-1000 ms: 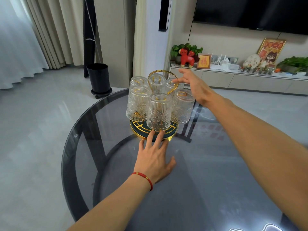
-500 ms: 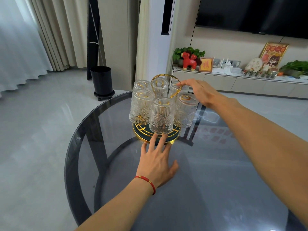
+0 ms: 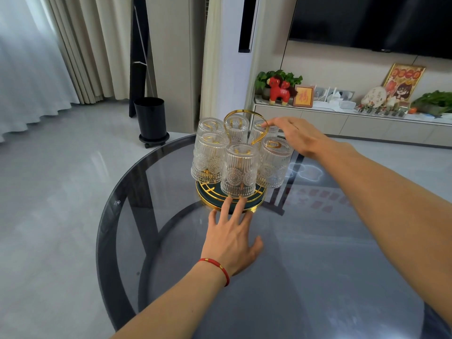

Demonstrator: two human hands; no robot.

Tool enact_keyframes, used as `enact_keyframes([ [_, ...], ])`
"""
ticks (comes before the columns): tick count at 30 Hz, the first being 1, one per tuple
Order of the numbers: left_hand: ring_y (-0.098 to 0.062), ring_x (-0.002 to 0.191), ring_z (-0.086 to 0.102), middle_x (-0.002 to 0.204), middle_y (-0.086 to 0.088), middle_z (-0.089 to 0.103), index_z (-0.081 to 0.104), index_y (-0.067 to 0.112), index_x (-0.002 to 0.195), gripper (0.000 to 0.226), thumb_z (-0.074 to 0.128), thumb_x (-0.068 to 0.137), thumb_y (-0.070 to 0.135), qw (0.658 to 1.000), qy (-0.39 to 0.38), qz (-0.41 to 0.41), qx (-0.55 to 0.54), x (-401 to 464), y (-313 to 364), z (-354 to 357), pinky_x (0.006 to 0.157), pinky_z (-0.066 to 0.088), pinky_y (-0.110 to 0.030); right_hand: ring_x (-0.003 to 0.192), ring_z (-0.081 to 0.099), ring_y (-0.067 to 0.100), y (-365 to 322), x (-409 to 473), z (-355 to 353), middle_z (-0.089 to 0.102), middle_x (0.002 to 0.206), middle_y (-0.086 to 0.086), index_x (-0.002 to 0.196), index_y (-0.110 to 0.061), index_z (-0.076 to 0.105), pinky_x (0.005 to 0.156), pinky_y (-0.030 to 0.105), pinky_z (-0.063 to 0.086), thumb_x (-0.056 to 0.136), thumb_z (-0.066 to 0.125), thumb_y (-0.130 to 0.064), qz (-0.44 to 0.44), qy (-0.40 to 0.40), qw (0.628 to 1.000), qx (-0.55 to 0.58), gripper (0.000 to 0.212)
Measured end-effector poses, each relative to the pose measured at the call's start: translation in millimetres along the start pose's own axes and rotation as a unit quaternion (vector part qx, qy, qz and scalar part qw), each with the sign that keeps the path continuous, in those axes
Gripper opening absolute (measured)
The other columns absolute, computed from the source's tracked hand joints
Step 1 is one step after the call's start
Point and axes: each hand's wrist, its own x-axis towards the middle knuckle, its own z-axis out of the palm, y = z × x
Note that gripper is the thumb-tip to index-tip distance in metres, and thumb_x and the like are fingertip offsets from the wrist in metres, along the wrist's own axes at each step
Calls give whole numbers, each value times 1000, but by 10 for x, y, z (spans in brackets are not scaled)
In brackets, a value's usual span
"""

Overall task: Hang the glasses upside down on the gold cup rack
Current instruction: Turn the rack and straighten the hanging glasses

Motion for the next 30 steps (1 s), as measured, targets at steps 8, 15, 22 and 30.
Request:
enact_keyframes([
  [8, -36, 153, 13, 165, -5, 27, 50, 26, 141, 68, 30, 90, 65, 1000, -5, -1, 3, -1, -2, -1, 117, 23, -64, 139, 45, 23, -55, -17, -33, 49, 157, 5, 138, -32, 62, 113, 49, 32, 101, 23, -55, 16, 20, 998, 64, 58],
  [15, -38, 153, 14, 165, -5, 27, 46, 26, 144, 67, 27, 92, 64, 1000, -9, 3, 8, -13, -1, -19, 117, 25, -64, 138, 47, 21, -346, 118, -27, 53, 153, 4, 140, -21, 61, 108, 40, 34, 101, 28, -53, -11, 33, 994, 108, 60],
  [22, -38, 151, 19, 163, -5, 32, 49, 23, 143, 63, 37, 93, 59, 1000, -1, 4, -3, -21, 14, -49, 115, 28, -63, 132, 50, 24, -696, 373, 56, 65, 134, 4, 154, -27, 39, 114, 50, 31, 98, 26, -62, -23, -39, 991, 123, 67],
  [30, -37, 151, 19, 161, -4, 33, 52, 21, 140, 63, 40, 91, 59, 1000, 8, -1, -16, -19, 5, -40, 115, 27, -63, 136, 50, 28, -858, 583, 71, 70, 128, 0, 154, -31, 44, 115, 56, 27, 85, 15, -80, 32, -103, 992, 66, 89],
])
